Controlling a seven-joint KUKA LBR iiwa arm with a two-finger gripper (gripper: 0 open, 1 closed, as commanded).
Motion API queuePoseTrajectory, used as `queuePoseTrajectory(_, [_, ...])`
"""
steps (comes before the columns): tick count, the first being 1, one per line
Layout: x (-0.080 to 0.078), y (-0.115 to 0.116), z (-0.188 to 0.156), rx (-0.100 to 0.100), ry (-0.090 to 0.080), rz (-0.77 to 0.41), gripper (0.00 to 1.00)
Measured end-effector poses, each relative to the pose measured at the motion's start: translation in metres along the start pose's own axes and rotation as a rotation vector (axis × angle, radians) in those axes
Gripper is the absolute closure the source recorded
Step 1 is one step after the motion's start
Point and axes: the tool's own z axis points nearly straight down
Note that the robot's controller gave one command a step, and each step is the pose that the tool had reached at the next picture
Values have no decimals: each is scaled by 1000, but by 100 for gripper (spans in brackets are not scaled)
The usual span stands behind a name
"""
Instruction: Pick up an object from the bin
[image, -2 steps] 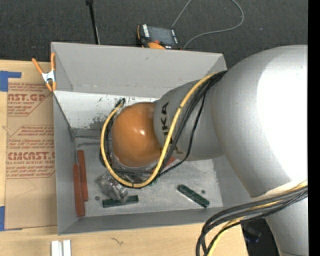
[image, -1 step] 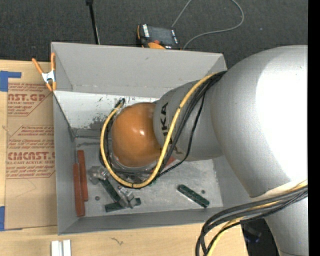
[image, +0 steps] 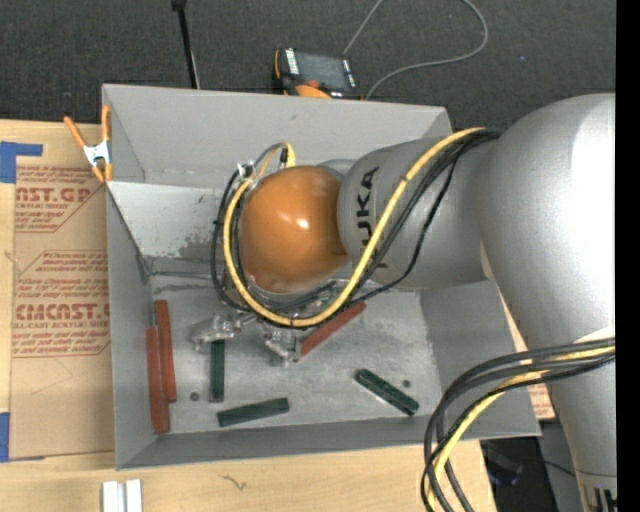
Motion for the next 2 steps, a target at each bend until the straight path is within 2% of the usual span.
queuePoseTrajectory(1, [-2, 1, 0, -2, -2, 0, 100])
queuePoseTrajectory(2, [-11, 16, -217, 4, -3, -399, 100])
